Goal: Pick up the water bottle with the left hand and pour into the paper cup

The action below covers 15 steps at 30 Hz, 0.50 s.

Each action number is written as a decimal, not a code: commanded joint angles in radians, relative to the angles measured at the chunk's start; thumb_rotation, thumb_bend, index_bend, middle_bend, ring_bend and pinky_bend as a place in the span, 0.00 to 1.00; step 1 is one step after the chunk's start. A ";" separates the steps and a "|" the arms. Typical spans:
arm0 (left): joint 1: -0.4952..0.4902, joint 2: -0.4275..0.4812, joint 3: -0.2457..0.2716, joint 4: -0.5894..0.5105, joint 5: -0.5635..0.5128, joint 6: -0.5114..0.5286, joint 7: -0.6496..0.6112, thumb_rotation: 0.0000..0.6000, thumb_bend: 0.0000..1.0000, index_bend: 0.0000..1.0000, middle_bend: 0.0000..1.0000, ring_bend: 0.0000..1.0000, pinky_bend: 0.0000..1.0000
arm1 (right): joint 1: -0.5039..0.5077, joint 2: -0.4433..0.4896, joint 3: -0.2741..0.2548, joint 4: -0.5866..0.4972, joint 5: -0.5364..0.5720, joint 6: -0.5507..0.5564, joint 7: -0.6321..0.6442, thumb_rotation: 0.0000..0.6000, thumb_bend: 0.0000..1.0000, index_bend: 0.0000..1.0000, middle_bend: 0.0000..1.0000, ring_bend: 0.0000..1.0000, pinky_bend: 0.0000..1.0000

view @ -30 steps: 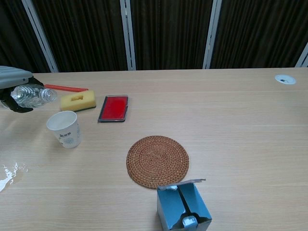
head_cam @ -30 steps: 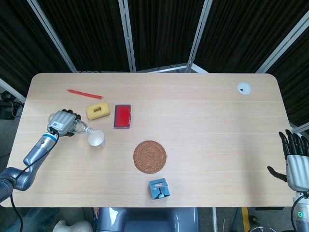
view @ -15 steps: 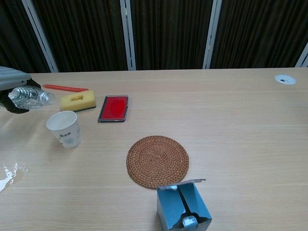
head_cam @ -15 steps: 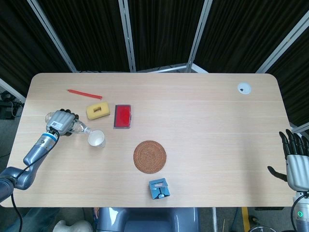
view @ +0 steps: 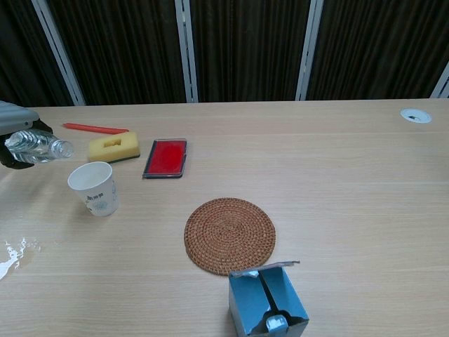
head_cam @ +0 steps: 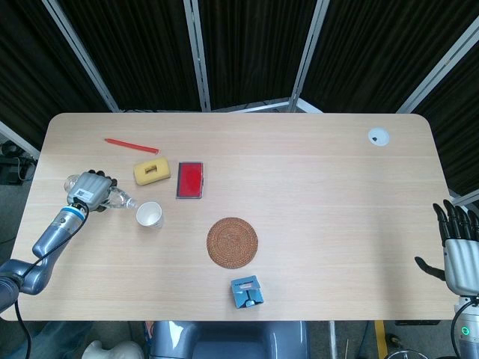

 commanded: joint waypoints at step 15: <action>-0.004 -0.014 -0.005 0.005 -0.017 0.016 0.115 1.00 0.62 0.59 0.45 0.28 0.32 | -0.001 0.005 0.001 -0.002 0.000 0.002 0.008 1.00 0.00 0.00 0.00 0.00 0.00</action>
